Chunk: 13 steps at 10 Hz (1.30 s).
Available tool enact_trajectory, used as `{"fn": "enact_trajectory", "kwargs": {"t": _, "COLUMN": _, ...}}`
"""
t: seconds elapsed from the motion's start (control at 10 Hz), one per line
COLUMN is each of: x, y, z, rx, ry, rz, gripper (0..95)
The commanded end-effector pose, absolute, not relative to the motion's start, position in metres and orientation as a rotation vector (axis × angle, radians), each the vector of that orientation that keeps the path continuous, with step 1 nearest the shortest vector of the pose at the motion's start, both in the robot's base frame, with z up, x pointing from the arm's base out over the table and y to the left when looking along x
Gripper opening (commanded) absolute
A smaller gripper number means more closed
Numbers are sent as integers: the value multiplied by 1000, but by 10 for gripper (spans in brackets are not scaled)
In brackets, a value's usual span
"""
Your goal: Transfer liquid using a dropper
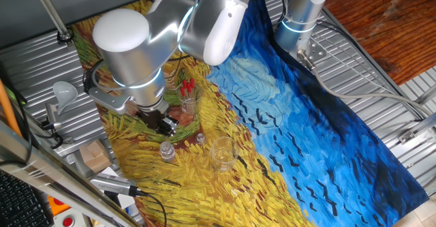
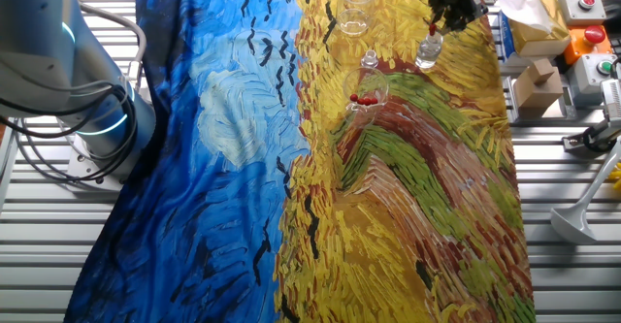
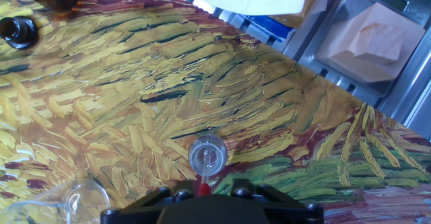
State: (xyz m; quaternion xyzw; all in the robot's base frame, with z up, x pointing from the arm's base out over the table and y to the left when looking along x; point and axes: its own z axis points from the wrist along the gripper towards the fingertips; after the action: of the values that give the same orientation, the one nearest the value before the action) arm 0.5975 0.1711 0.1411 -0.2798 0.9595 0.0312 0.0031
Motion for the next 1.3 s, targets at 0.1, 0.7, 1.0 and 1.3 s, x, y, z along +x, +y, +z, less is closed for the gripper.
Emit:
{"fn": "enact_trajectory", "kwargs": {"t": 0.1, "x": 597, "y": 171, "z": 141, "rx": -883, "ry": 3005, "rz": 105, "gripper": 380}}
{"fn": "enact_trajectory", "kwargs": {"t": 0.7, "x": 593, "y": 169, "z": 139, "rx": -887, "ry": 2994, "rz": 120, "gripper": 380}}
{"fn": "enact_trajectory", "kwargs": {"t": 1.0, "x": 587, "y": 167, "z": 137, "rx": -853, "ry": 2982, "rz": 139, "gripper": 380}}
{"fn": "enact_trajectory", "kwargs": {"t": 1.3, "x": 586, "y": 166, "z": 137, "rx": -843, "ry": 2977, "rz": 143, "gripper": 190}}
